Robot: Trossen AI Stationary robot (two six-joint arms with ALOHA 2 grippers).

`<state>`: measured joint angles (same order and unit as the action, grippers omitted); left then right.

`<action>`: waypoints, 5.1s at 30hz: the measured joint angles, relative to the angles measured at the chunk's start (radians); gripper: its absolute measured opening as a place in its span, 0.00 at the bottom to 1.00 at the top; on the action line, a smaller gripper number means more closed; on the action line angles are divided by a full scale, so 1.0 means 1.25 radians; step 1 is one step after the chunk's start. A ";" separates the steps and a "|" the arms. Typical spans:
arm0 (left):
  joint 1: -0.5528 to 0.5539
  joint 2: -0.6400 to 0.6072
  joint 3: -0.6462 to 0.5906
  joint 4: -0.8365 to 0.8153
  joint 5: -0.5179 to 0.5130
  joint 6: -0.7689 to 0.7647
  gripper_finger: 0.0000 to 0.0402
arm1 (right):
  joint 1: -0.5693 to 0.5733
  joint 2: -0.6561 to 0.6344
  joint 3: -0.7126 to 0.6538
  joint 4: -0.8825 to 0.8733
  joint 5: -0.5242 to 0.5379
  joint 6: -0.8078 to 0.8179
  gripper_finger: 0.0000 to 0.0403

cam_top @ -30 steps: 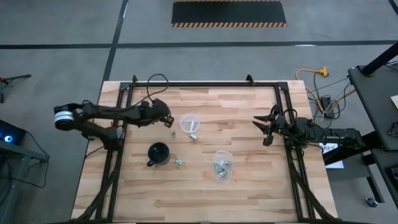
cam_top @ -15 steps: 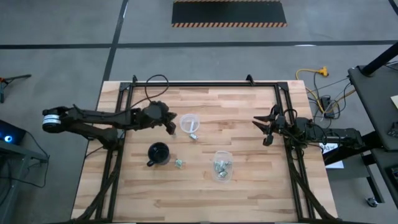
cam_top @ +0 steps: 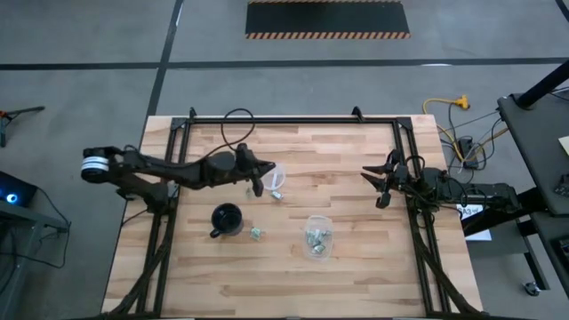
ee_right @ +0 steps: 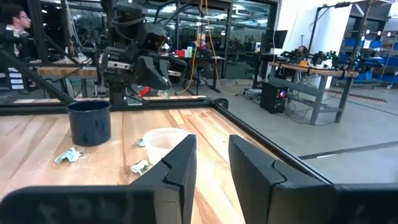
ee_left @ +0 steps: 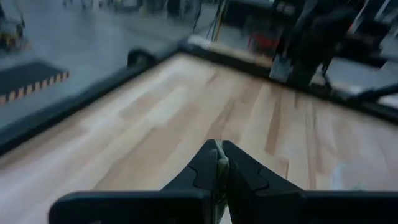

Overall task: Pick and place items into bin
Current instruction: Put the stevia packet into the round transparent bin

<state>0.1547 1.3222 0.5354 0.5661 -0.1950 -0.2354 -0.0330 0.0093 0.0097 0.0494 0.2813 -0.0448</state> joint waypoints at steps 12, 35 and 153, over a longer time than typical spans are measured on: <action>-0.008 0.179 -0.082 0.388 -0.049 0.006 0.00 | 0.000 0.001 0.000 0.000 0.000 0.000 0.22; -0.023 0.474 -0.102 0.802 -0.130 0.068 0.00 | 0.000 0.001 0.000 0.000 0.000 0.000 0.20; -0.031 -0.089 -0.102 -0.203 0.028 0.045 0.61 | 0.000 0.001 0.000 0.000 0.000 0.000 0.17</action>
<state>0.1158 1.2109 0.4080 0.3122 -0.1603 -0.1787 -0.0330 0.0101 0.0093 0.0494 0.2813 -0.0448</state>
